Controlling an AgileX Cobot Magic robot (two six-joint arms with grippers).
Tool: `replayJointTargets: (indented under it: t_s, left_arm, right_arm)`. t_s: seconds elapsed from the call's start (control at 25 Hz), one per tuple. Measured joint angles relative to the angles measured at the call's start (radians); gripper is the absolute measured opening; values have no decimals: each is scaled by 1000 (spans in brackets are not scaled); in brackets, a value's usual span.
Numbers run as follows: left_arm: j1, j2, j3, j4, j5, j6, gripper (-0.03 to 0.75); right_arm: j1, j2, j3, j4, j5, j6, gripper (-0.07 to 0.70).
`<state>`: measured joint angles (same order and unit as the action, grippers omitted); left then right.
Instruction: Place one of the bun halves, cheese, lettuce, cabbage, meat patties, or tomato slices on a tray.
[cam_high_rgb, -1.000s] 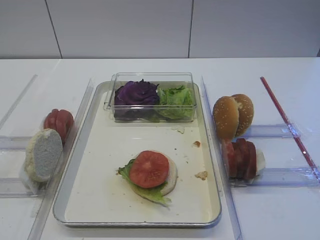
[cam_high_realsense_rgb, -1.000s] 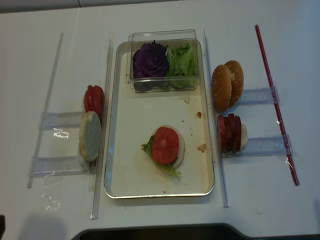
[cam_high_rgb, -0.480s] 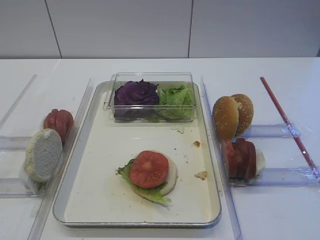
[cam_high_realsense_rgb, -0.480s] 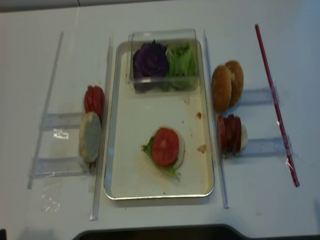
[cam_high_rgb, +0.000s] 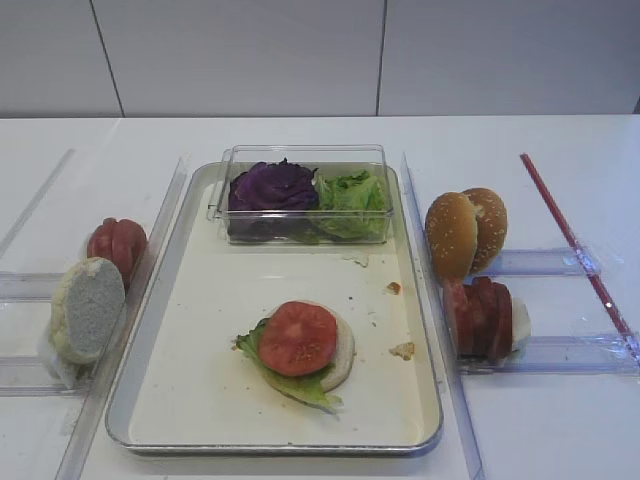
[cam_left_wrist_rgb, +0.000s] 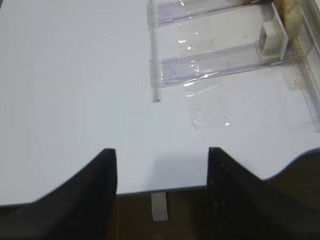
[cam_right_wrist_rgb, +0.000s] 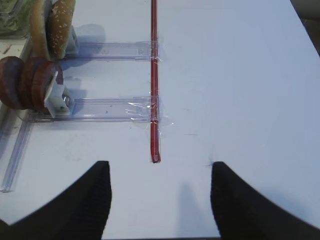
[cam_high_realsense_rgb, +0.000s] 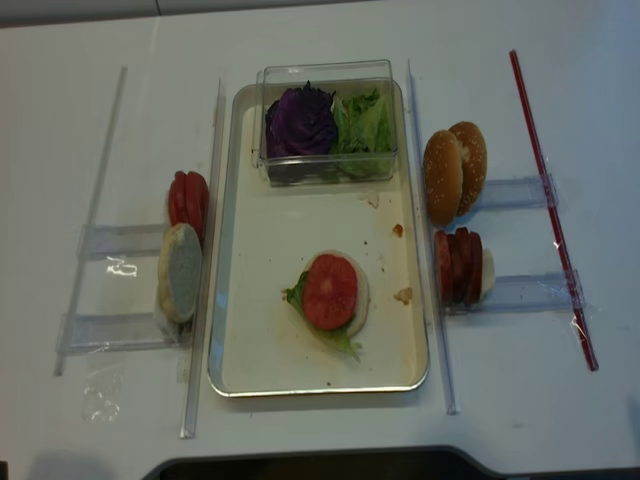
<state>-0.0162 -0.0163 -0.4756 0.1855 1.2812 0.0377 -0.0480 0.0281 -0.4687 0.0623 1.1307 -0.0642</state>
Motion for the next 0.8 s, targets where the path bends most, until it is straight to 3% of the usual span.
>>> replayJointTargets:
  t_s: [0.2,0.32,0.4,0.6,0.8]
  left_arm:
    - [0,0,-21,2,0,-27,411]
    - [0,0,-49,-24,0,-167,411]
    - [0,0,-49,-61,-4,-169,411]
    - [0,0,-14,-67,-84,-143,411]
    - [0,0,-9,-79,-95,-119,411]
  right_arm:
    - [0,0,0,0,0,0,474]
    - [0,0,0,0,0,0,474]
    - [0,0,0,0,0,0,474]
    - [0,0,0,0,0,0,474]
    - [0,0,0,0,0,-2,474]
